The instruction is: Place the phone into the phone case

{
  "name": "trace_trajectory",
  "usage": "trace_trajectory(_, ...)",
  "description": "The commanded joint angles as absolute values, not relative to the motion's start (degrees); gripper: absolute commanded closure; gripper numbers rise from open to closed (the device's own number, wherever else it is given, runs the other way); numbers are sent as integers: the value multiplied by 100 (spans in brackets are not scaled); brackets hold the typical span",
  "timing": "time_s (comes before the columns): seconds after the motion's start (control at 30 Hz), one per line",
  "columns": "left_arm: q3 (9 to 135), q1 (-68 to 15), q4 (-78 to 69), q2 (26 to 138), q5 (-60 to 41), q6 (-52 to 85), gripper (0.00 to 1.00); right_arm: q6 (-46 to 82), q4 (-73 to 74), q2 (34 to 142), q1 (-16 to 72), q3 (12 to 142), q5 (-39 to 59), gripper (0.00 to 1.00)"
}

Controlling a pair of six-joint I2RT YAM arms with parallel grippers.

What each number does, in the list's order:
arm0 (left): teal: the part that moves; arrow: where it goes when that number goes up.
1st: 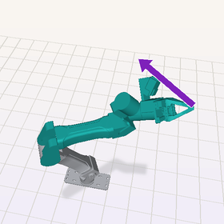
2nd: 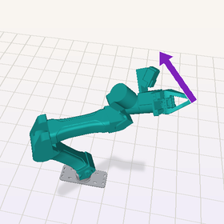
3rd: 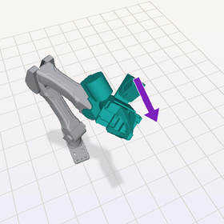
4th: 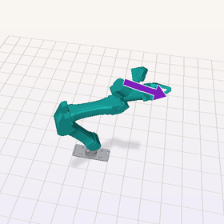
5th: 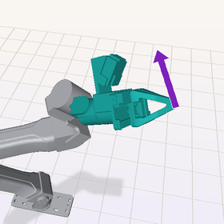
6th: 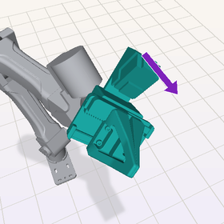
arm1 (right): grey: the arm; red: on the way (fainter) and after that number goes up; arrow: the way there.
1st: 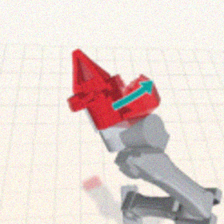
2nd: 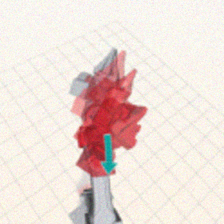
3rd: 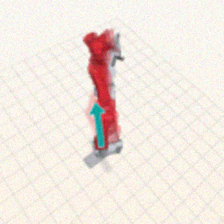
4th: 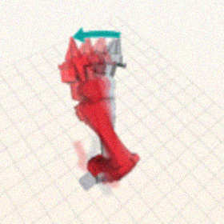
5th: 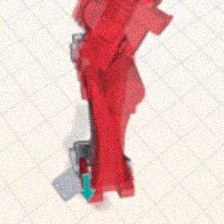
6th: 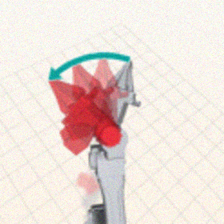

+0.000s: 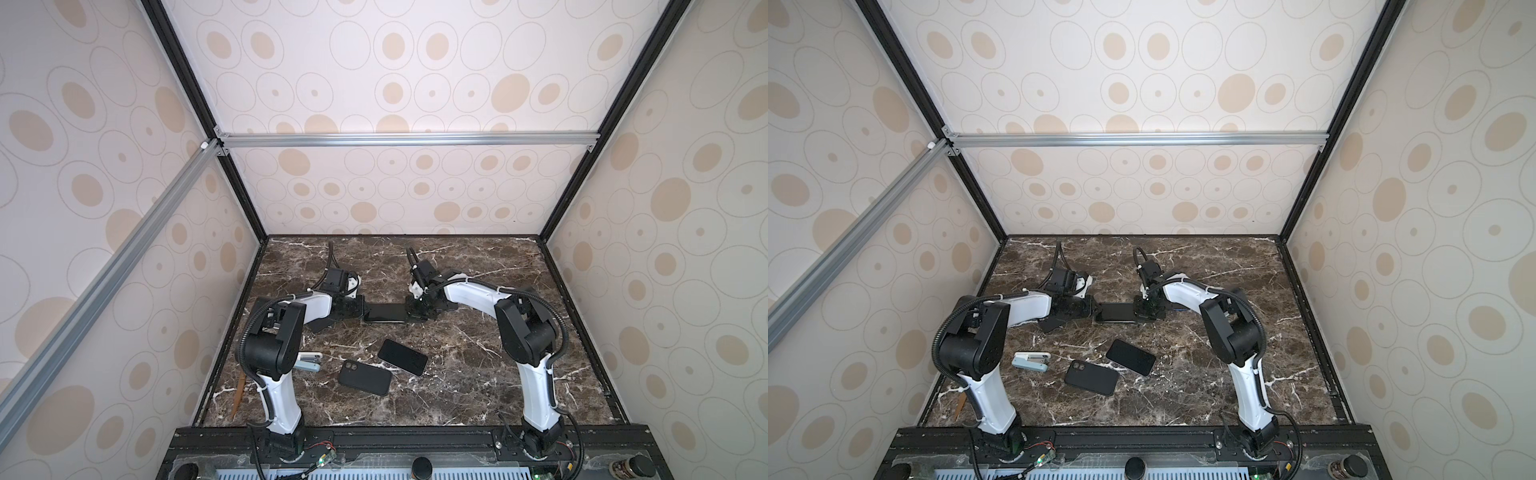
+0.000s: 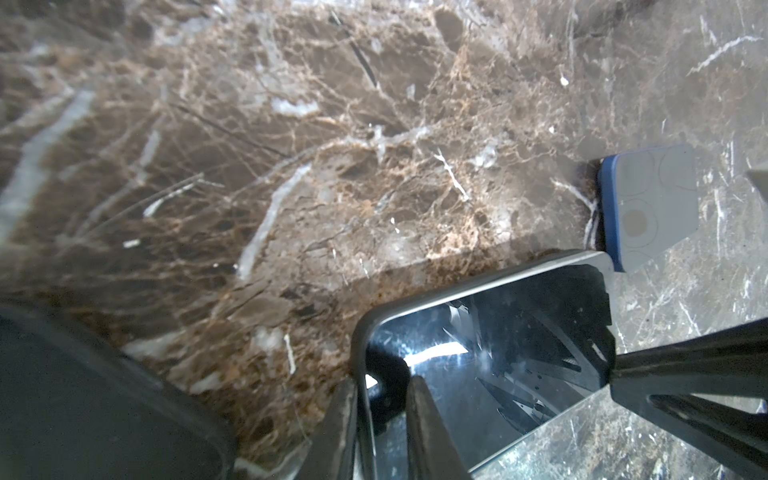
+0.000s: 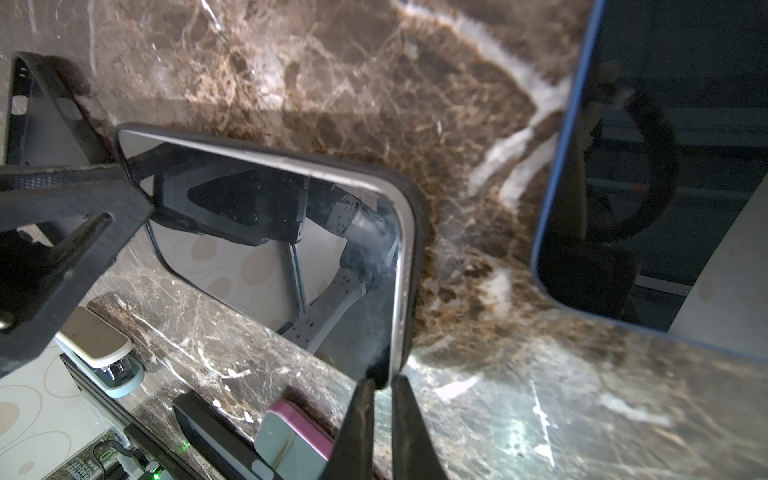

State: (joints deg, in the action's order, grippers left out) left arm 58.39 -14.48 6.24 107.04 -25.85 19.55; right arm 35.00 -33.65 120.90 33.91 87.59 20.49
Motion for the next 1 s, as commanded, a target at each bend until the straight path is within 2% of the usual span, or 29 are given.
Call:
trace_trajectory(0.0,5605,-1574,1644,11133,-2501,1758,79,3649,-3309,12296,3366,8500,1716,87)
trace_trajectory(0.53,5623,-1591,1608,11144,-2593,1784,79,3755,-3310,12471,3327,8226,1492,88)
trace_trajectory(0.8,5658,-1585,1591,11153,-2611,1795,80,3504,-3886,12715,3511,8640,888,89)
trace_trajectory(0.97,5637,-1590,1601,11162,-2593,1791,80,3526,-3857,12828,3570,8684,874,89)
